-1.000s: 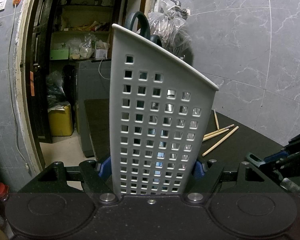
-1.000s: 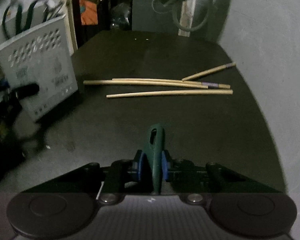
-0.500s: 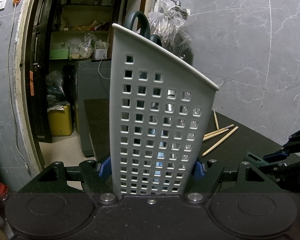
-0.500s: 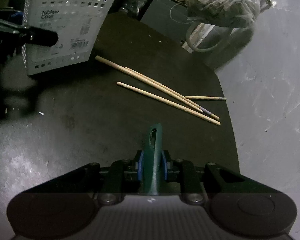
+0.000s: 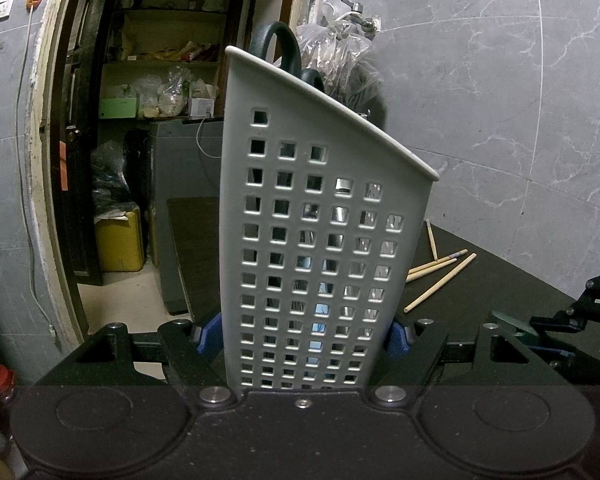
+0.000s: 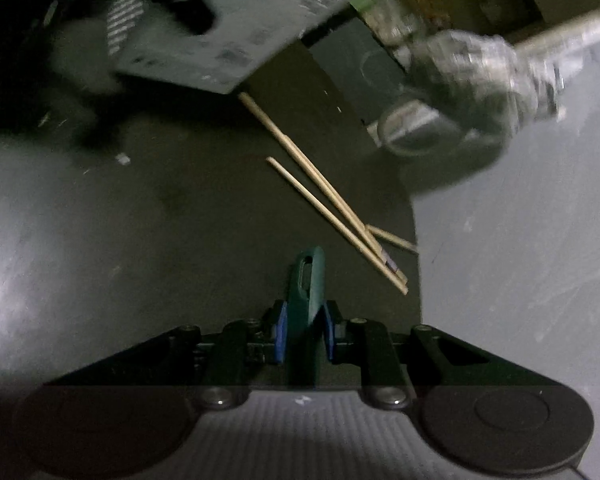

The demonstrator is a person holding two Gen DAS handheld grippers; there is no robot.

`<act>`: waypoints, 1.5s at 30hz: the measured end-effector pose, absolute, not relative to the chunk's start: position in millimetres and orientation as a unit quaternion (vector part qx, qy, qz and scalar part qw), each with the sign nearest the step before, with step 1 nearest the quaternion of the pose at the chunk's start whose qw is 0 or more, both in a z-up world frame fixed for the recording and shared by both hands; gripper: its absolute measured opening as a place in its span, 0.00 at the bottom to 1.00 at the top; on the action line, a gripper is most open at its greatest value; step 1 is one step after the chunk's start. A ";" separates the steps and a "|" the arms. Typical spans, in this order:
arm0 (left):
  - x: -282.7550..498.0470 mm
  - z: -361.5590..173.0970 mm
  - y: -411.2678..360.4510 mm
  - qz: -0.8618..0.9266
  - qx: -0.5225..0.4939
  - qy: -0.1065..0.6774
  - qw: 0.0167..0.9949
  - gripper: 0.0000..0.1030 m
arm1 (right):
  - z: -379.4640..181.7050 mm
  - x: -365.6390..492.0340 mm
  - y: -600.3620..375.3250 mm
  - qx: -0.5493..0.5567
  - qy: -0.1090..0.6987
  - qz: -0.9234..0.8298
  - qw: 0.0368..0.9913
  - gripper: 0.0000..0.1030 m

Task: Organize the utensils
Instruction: 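Lift the knife with the right tool off the table, then carry the knife with the right tool up over the basket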

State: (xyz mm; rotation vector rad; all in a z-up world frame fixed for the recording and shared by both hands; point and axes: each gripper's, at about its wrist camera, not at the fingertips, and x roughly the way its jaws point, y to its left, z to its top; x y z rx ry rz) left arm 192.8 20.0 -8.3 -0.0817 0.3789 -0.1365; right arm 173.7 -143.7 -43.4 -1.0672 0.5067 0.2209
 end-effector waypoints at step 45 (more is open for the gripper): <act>197.0 -14.4 23.1 -0.079 -0.049 0.189 0.978 0.76 | -25.1 104.1 -106.6 -0.506 0.268 0.198 0.796 0.20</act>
